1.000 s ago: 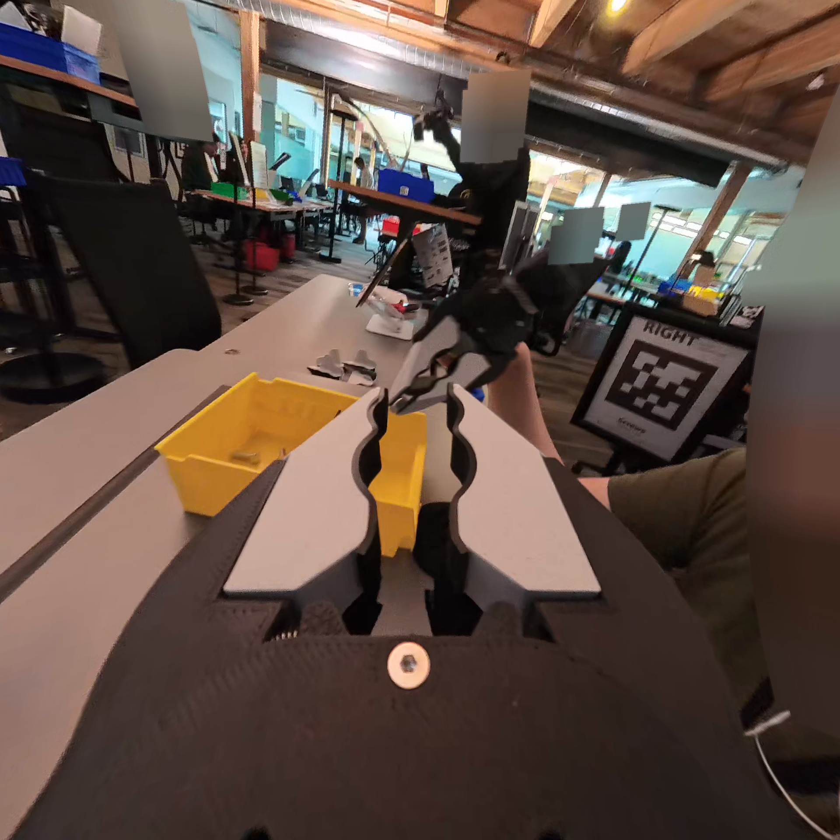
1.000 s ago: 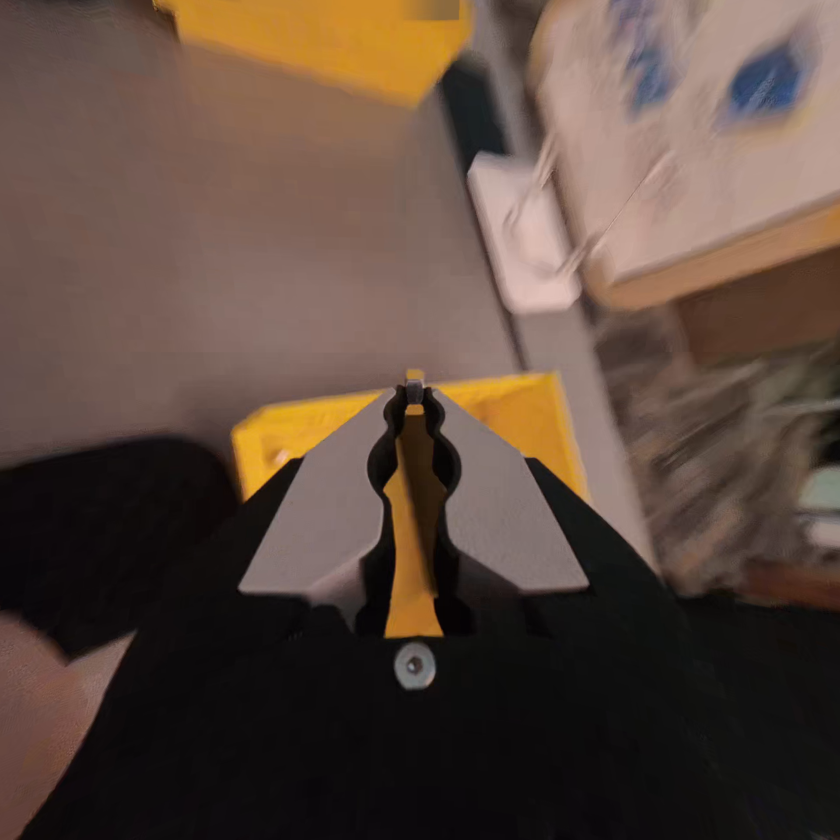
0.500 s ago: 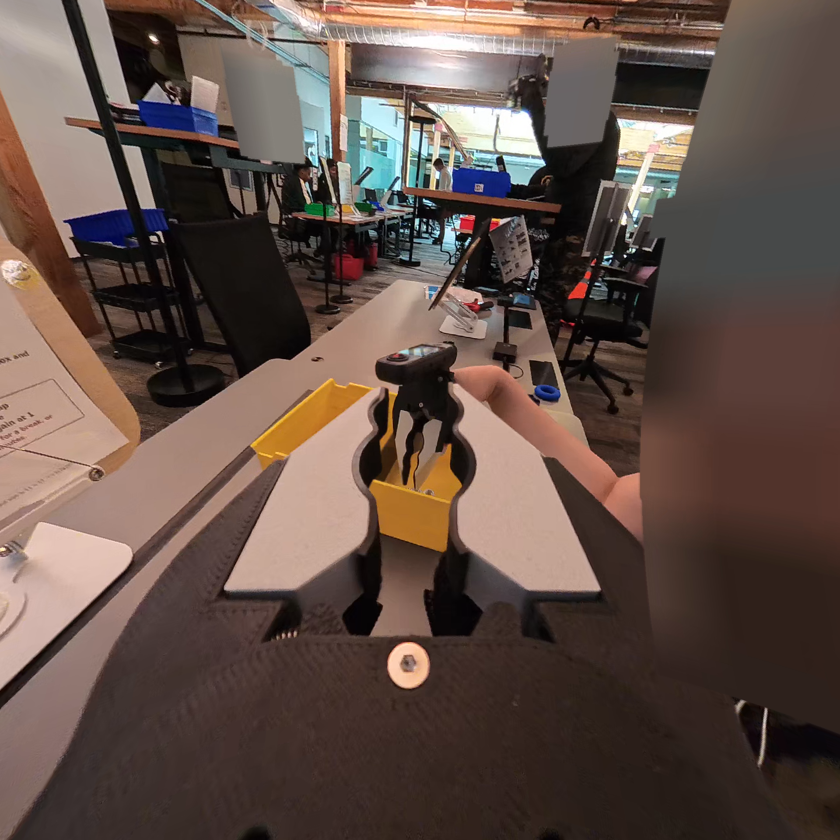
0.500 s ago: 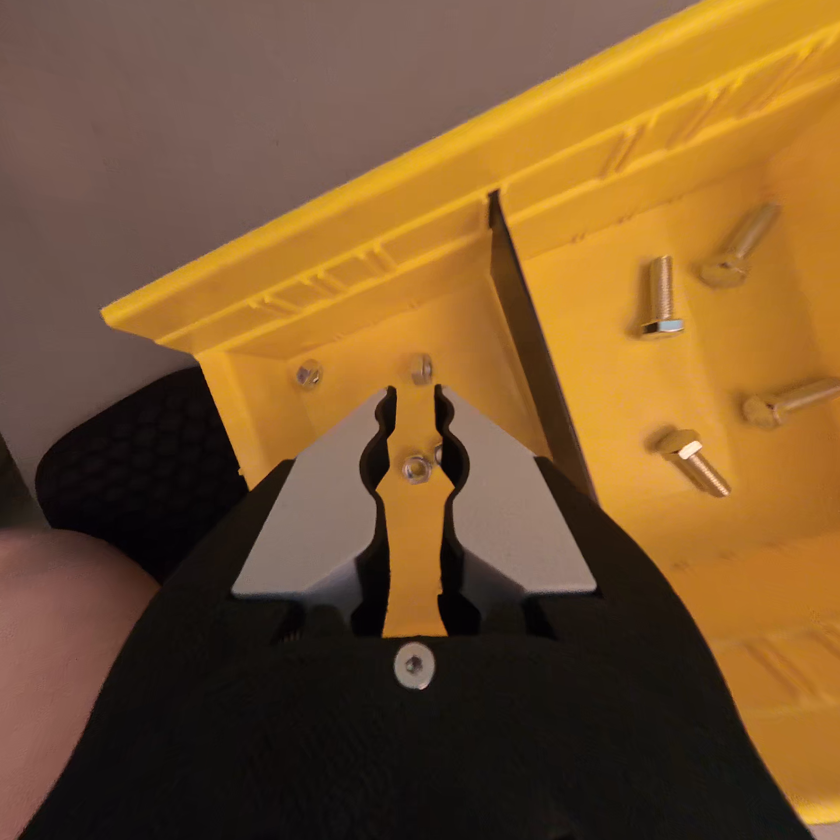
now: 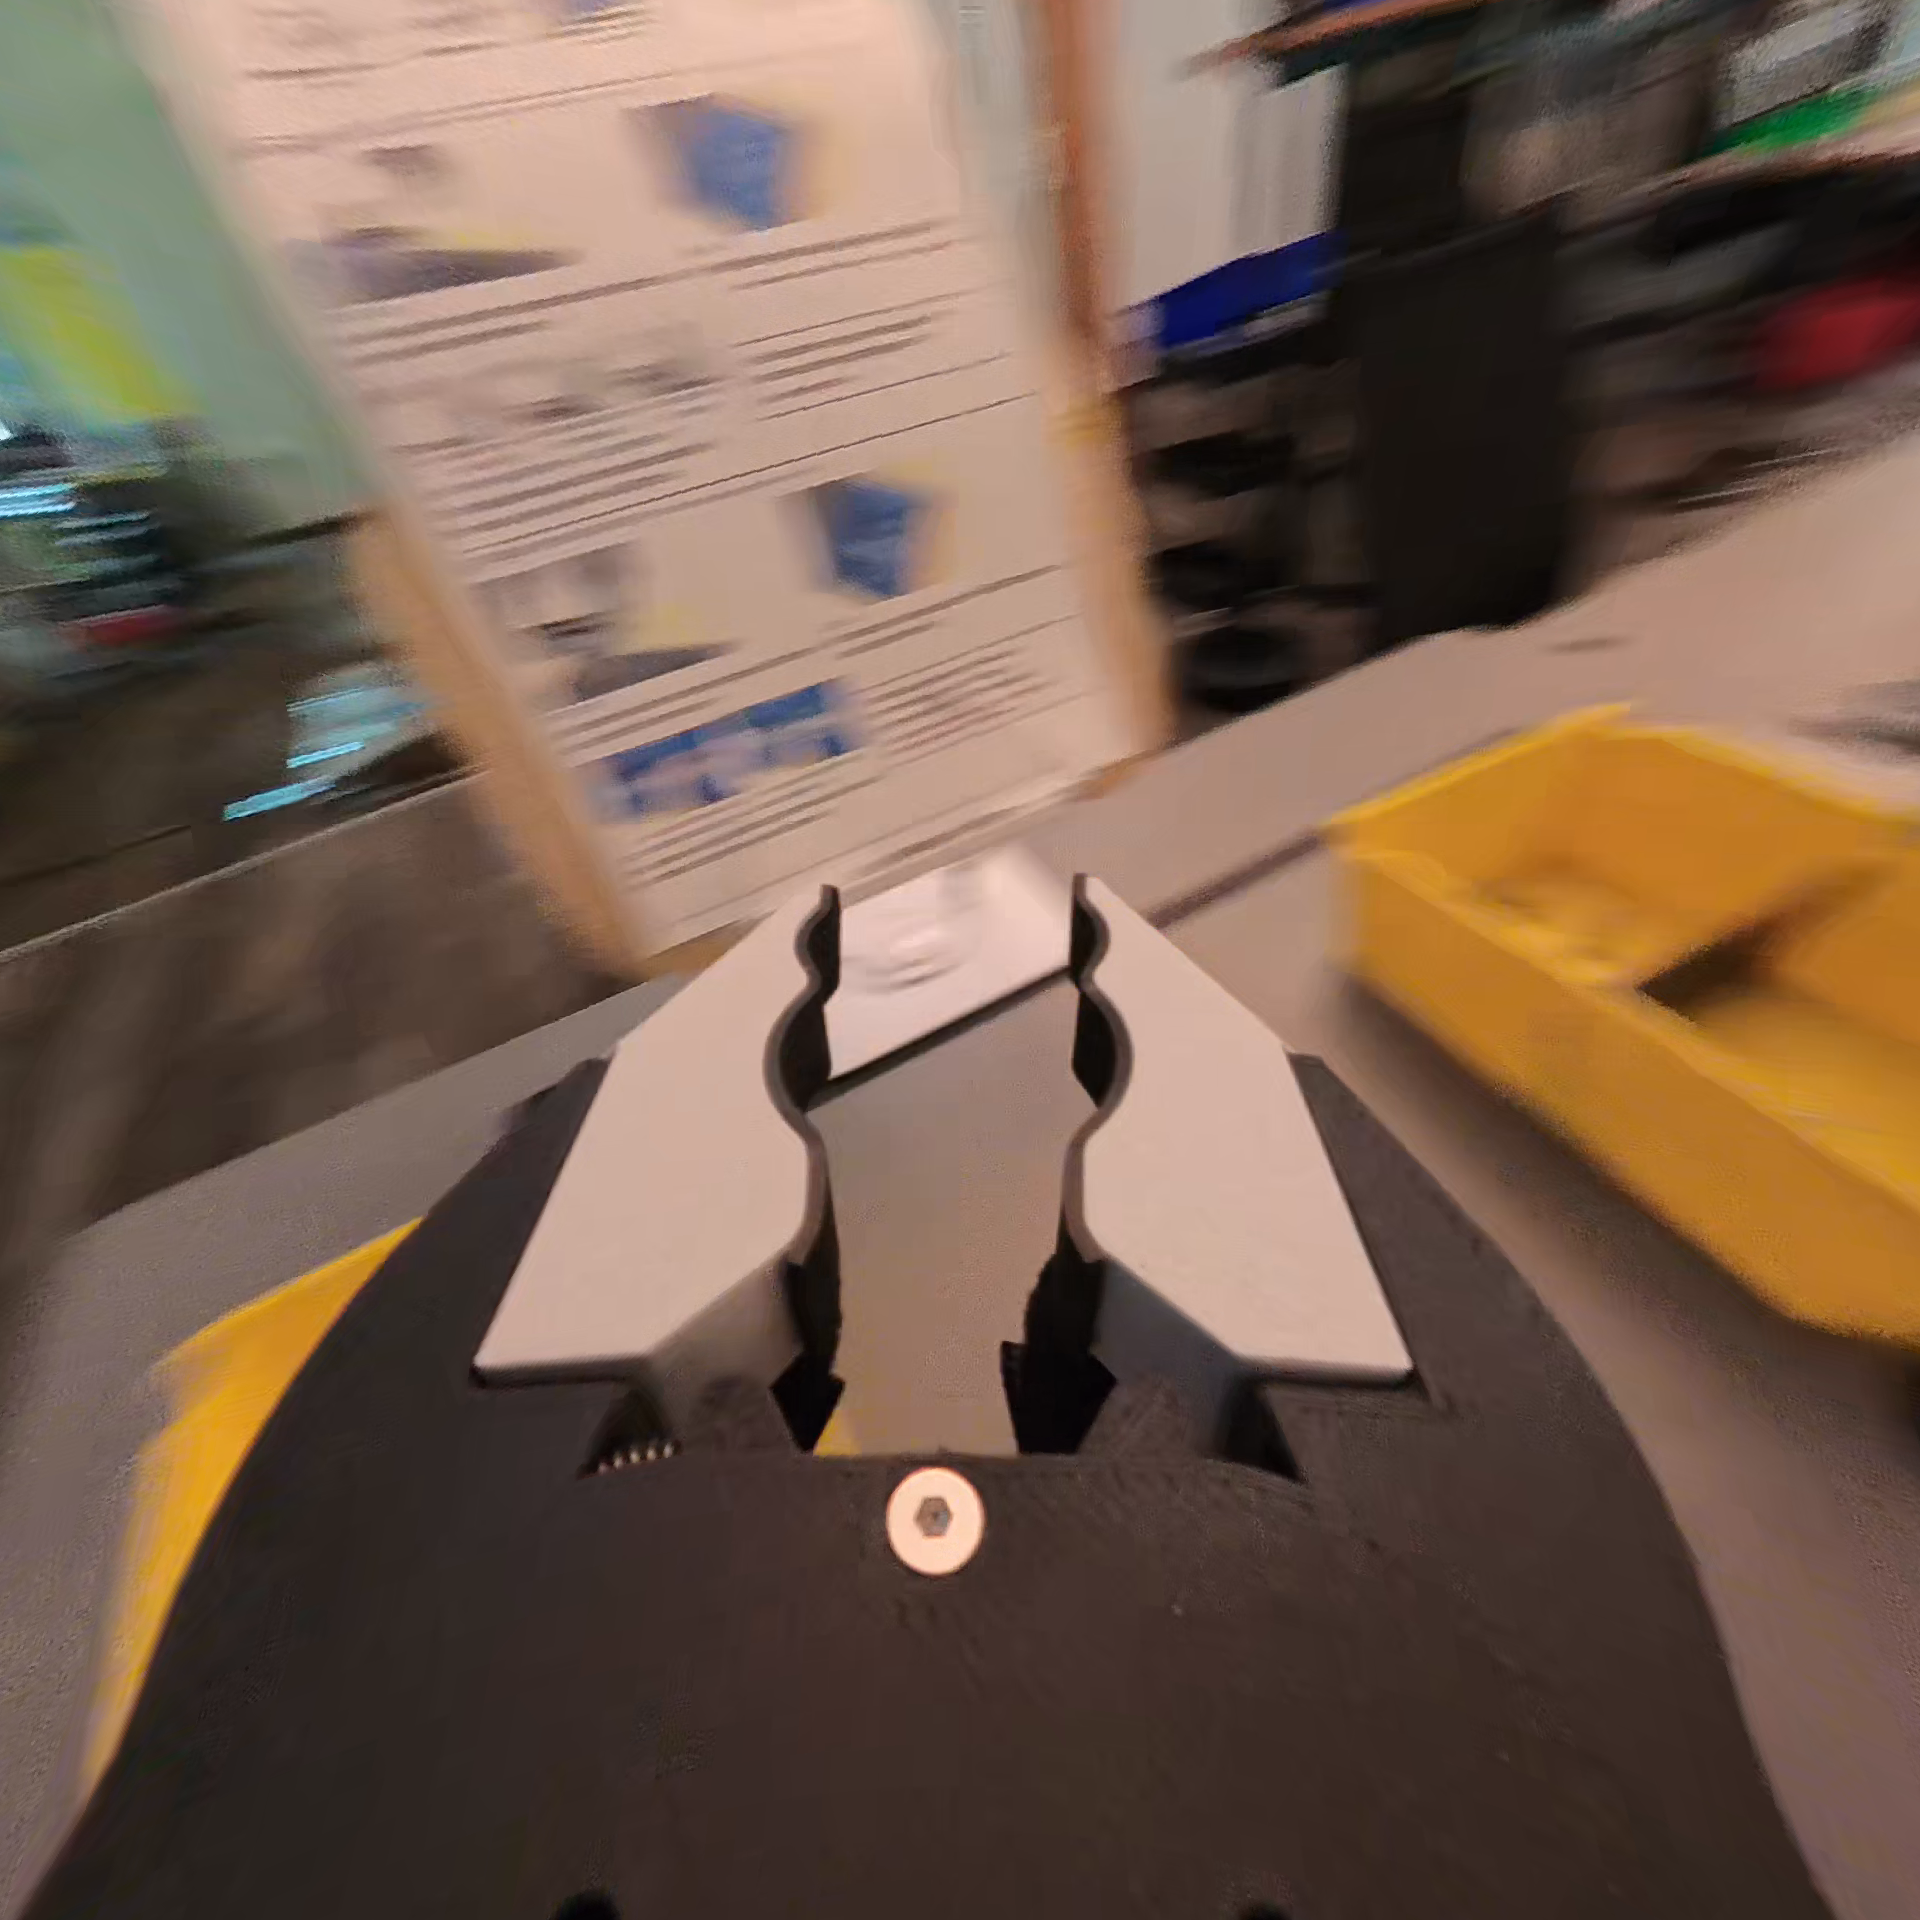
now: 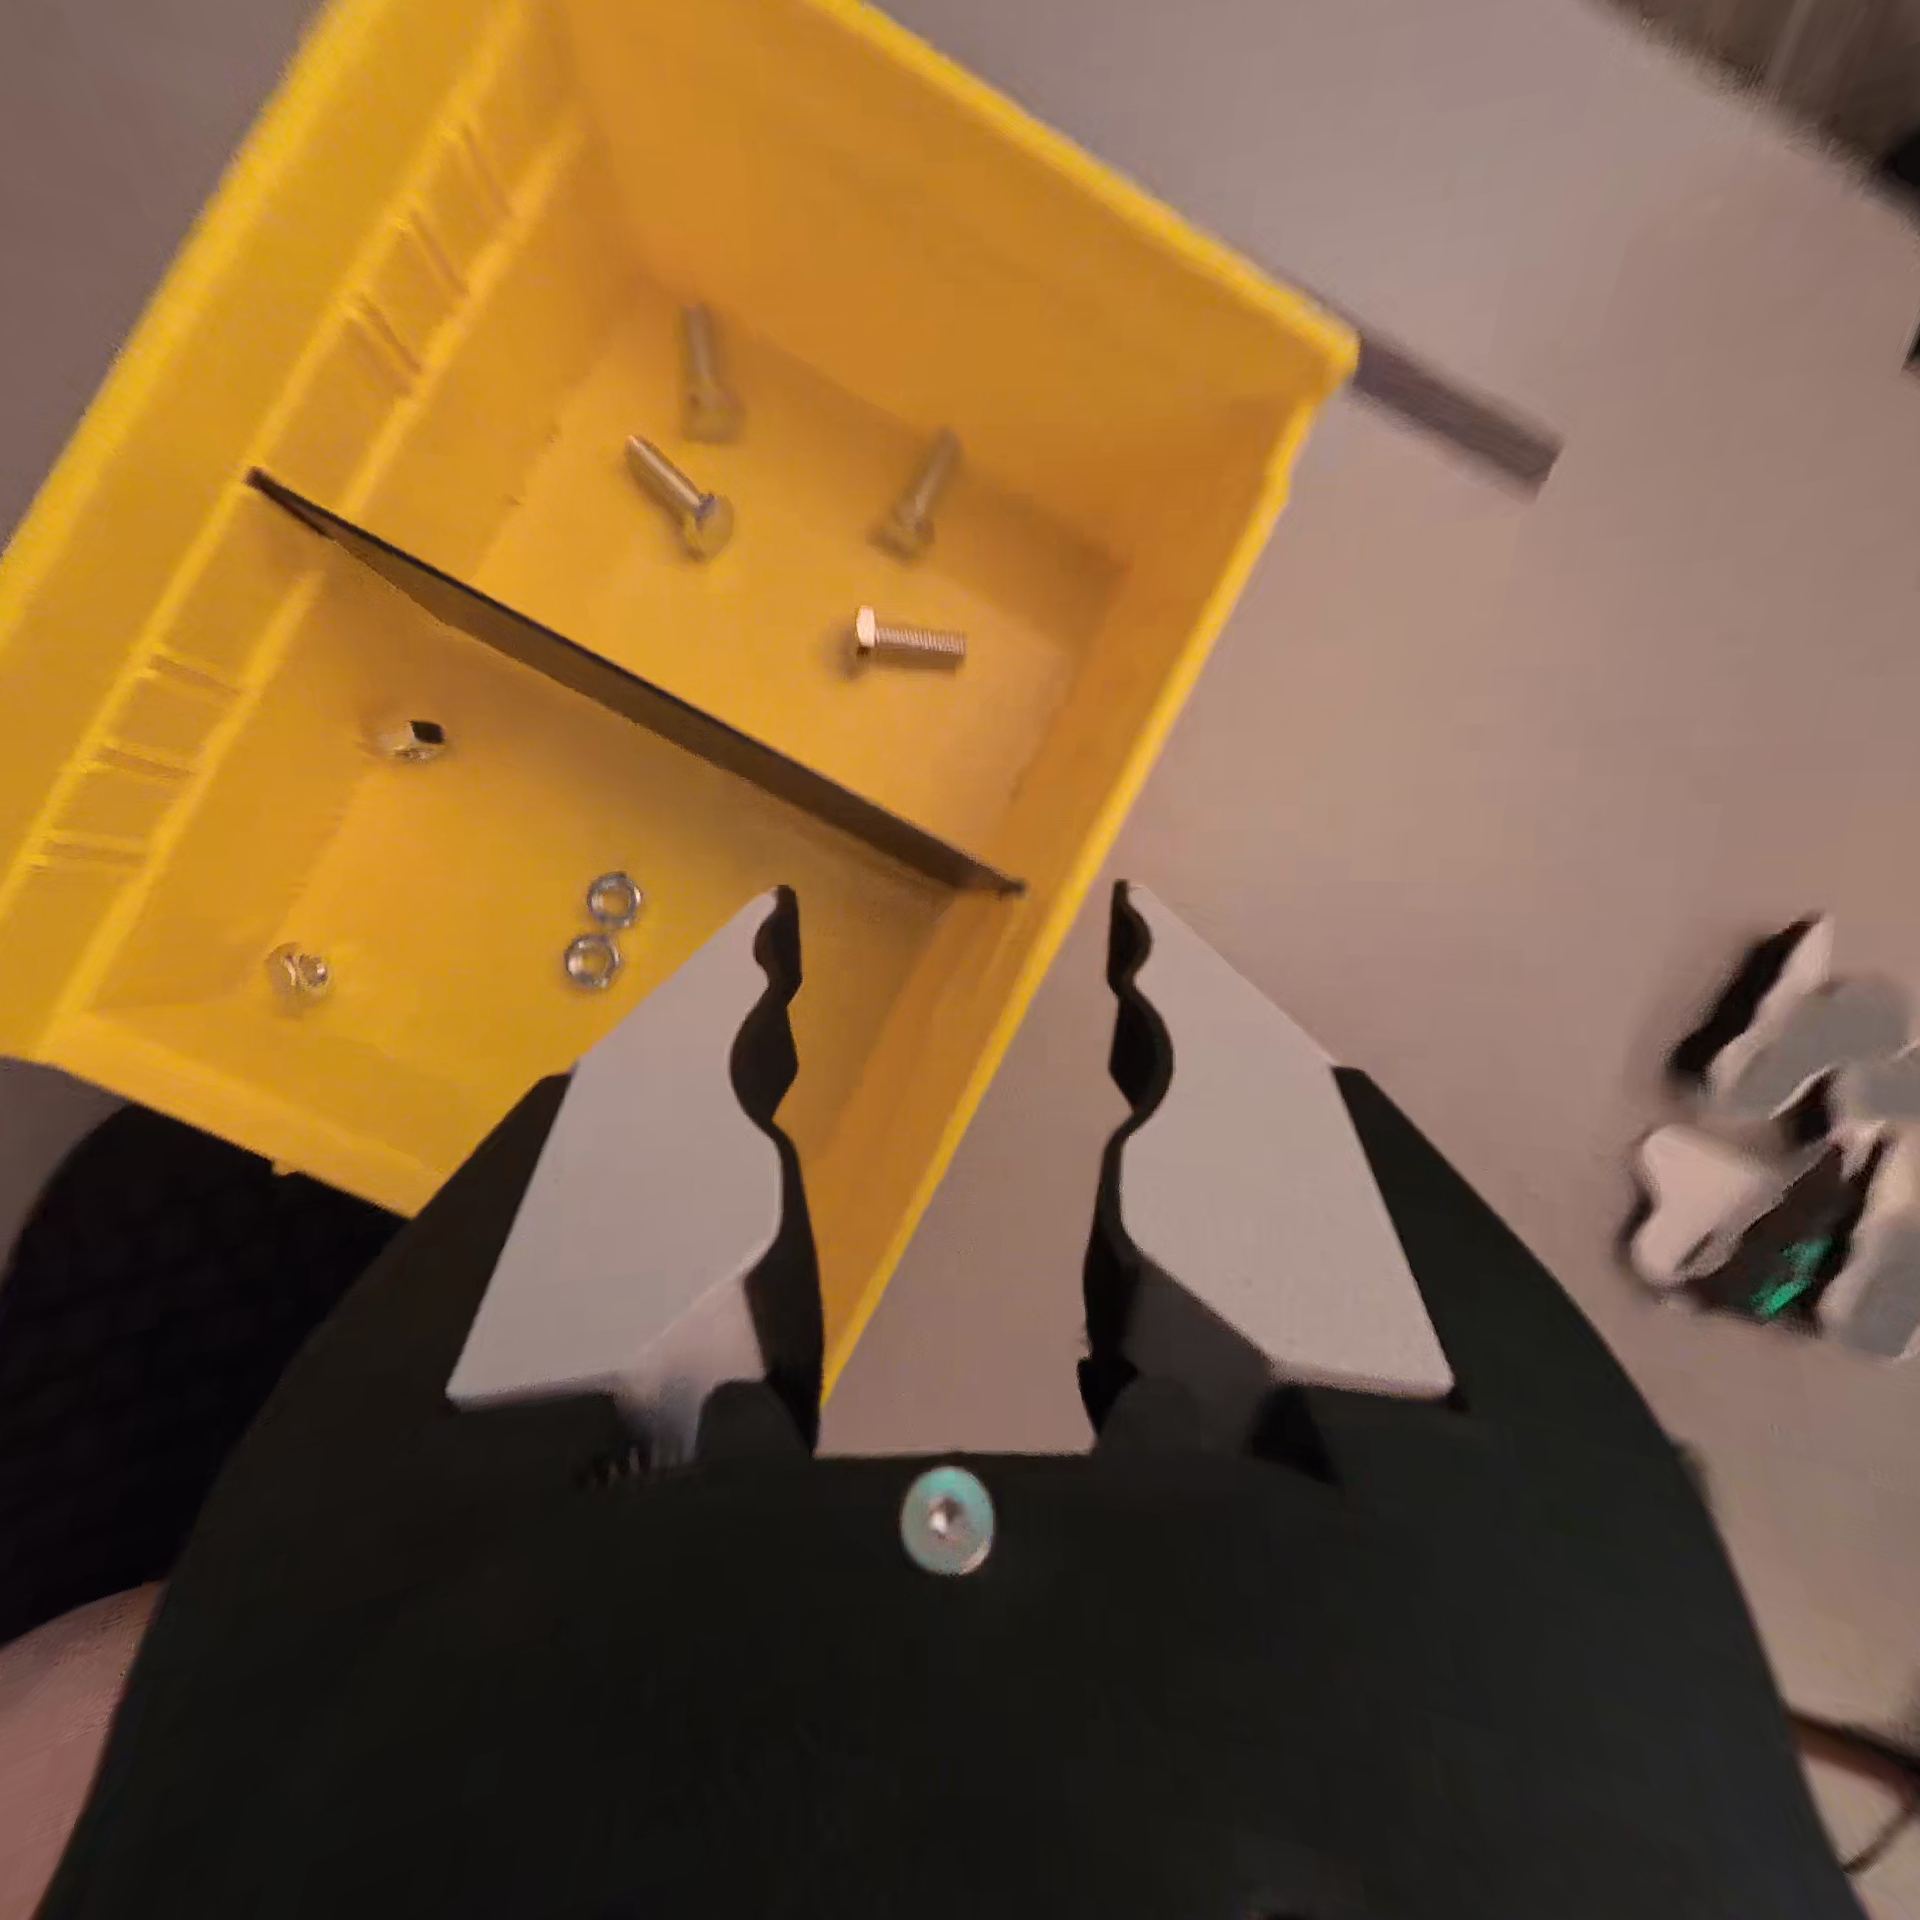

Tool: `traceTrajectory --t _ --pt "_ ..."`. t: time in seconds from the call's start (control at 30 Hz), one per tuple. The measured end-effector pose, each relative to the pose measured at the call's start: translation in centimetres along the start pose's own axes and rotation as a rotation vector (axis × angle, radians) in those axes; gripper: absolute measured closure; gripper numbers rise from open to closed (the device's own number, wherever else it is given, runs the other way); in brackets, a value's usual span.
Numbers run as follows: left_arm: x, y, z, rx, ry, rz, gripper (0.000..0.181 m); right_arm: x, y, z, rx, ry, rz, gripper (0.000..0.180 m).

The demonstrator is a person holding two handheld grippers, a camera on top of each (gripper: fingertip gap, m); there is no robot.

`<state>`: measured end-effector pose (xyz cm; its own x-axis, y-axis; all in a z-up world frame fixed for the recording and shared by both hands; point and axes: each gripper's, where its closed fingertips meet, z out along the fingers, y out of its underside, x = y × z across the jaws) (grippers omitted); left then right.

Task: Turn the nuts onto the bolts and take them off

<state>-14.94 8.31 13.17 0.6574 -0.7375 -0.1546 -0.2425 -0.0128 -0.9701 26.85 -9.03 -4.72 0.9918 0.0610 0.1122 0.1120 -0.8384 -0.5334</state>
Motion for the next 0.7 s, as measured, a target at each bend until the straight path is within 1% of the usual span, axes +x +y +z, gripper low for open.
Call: traceTrajectory --t 0.03,0.07,0.1,0.13,0.2,0.23,0.27,0.33,0.43,0.53,0.67,0.7 --pt "-3.6 1.1 -1.2 -0.046 -0.176 0.023 0.134 0.5 1.1 0.2 -0.029 -0.017 0.061 0.117" --pt "-6.9 2.4 -2.9 -0.101 -0.319 0.028 0.131 1.0 2.1 0.7 -0.057 -0.03 0.114 0.116" --pt "-9.8 4.0 -4.7 -0.158 -0.425 0.003 0.127 1.3 2.9 1.2 -0.084 -0.049 0.162 0.116" --pt "-12.3 5.9 -6.5 -0.212 -0.494 -0.06 0.122 1.3 3.5 1.8 -0.108 -0.08 0.207 0.116" --pt "-15.9 10.0 -9.6 -0.301 -0.562 -0.249 0.113 0.7 4.0 3.0 -0.137 -0.172 0.289 0.121" --pt "-17.4 12.1 -10.8 -0.332 -0.586 -0.345 0.11 0.1 4.3 3.5 -0.162 -0.218 0.329 0.128" --pt "-18.6 14.1 -11.9 -0.365 -0.602 -0.431 0.11 -0.2 4.6 4.0 -0.195 -0.246 0.366 0.134" --pt "-20.2 17.5 -13.2 -0.413 -0.606 -0.538 0.114 -0.6 5.0 4.7 -0.242 -0.265 0.408 0.138" --pt "-21.8 20.7 -14.0 -0.438 -0.616 -0.618 0.114 -1.1 5.4 5.2 -0.291 -0.262 0.412 0.141" --pt "-22.1 22.5 -13.1 -0.439 -0.562 -0.67 0.115 -1.4 5.7 5.2 -0.328 -0.244 0.403 0.146" --pt "-20.7 25.9 -11.1 -0.58 -0.47 -0.739 0.112 -2.0 6.5 5.6 -0.366 -0.244 0.39 0.15" --pt "-20.4 26.7 -10.9 -0.628 -0.457 -0.738 0.116 -2.1 6.9 5.6 -0.384 -0.245 0.391 0.154"
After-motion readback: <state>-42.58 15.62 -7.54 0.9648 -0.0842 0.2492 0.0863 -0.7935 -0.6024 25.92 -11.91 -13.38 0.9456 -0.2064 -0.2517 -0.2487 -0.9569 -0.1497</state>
